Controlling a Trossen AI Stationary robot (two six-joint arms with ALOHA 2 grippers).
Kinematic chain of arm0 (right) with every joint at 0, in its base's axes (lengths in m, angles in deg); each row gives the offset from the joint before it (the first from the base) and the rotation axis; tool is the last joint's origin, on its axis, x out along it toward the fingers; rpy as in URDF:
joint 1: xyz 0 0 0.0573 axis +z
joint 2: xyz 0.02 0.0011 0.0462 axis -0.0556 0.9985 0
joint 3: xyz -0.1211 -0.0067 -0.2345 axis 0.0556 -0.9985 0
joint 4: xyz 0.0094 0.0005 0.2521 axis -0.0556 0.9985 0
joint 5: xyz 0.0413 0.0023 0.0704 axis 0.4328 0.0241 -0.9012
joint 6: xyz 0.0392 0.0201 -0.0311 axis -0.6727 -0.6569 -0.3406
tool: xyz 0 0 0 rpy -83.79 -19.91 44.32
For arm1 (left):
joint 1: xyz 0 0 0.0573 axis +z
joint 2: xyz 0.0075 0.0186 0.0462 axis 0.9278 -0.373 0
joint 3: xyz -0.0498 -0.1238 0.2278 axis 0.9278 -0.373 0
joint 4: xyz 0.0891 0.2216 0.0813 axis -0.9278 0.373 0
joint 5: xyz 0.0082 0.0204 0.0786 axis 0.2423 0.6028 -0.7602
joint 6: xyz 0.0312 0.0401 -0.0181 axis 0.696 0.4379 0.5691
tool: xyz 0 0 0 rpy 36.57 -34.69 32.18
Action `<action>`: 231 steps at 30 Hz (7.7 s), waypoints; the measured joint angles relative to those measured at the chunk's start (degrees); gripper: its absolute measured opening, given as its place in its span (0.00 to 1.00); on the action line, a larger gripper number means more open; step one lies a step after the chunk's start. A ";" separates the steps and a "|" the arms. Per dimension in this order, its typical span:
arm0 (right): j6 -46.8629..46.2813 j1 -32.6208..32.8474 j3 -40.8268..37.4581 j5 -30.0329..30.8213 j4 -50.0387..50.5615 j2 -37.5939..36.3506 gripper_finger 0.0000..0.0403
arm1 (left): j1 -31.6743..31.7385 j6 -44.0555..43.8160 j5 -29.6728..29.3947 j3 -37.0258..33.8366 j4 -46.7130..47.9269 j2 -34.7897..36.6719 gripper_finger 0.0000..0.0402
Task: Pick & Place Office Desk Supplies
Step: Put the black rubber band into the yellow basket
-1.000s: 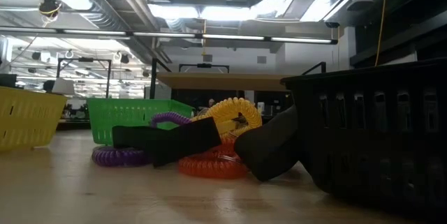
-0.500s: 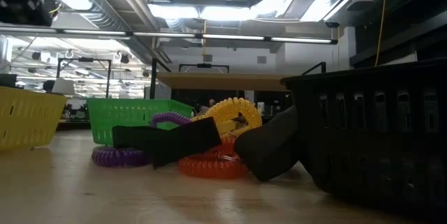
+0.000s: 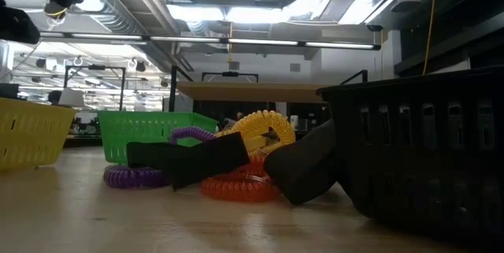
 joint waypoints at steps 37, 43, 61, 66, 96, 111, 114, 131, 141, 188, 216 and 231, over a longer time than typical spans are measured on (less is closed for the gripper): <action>-0.22 -0.33 0.00 -3.04 0.53 0.00 0.49 | 12.98 24.18 -7.62 14.04 -21.33 -20.25 0.48; -0.20 -0.33 0.00 -3.23 2.18 0.00 0.49 | 11.95 22.04 -7.63 14.04 -21.26 -22.91 0.47; -0.04 -0.33 0.00 -3.23 2.54 0.00 0.49 | 11.82 19.59 -6.06 14.08 -19.91 -26.72 0.47; -0.04 -0.33 0.00 -3.21 2.55 0.00 0.49 | 11.97 19.56 -6.37 14.08 -19.65 -26.80 0.45; 0.13 -0.33 0.00 -3.04 2.72 0.00 0.49 | 14.51 12.92 -2.91 14.04 -21.46 -8.39 0.01; -0.01 -0.31 0.00 -2.42 2.54 0.00 0.49 | 8.76 17.62 -26.95 14.08 -24.11 13.46 0.01; -0.02 -0.31 0.00 -0.48 2.54 0.00 0.49 | 6.27 15.48 -26.99 14.08 -18.08 16.19 0.01; -0.65 -0.33 0.00 7.77 2.57 0.00 0.49 | -6.79 -7.32 -26.75 2.26 4.70 25.51 0.01; -1.57 -0.33 0.00 7.98 2.58 0.00 0.49 | -7.92 -16.32 -22.44 -19.97 -14.68 29.49 0.02; -2.67 -0.33 0.00 2.91 2.93 1.73 0.49 | 14.01 14.91 -19.41 4.10 -30.13 2.88 0.41; 0.15 -0.33 0.00 -5.61 3.29 1.68 0.49 | 15.34 18.59 -3.66 22.26 -23.66 -24.90 0.41; 0.22 -0.33 0.00 -6.17 5.60 1.66 0.49 | 11.91 13.96 -4.83 22.18 -19.59 -28.36 0.41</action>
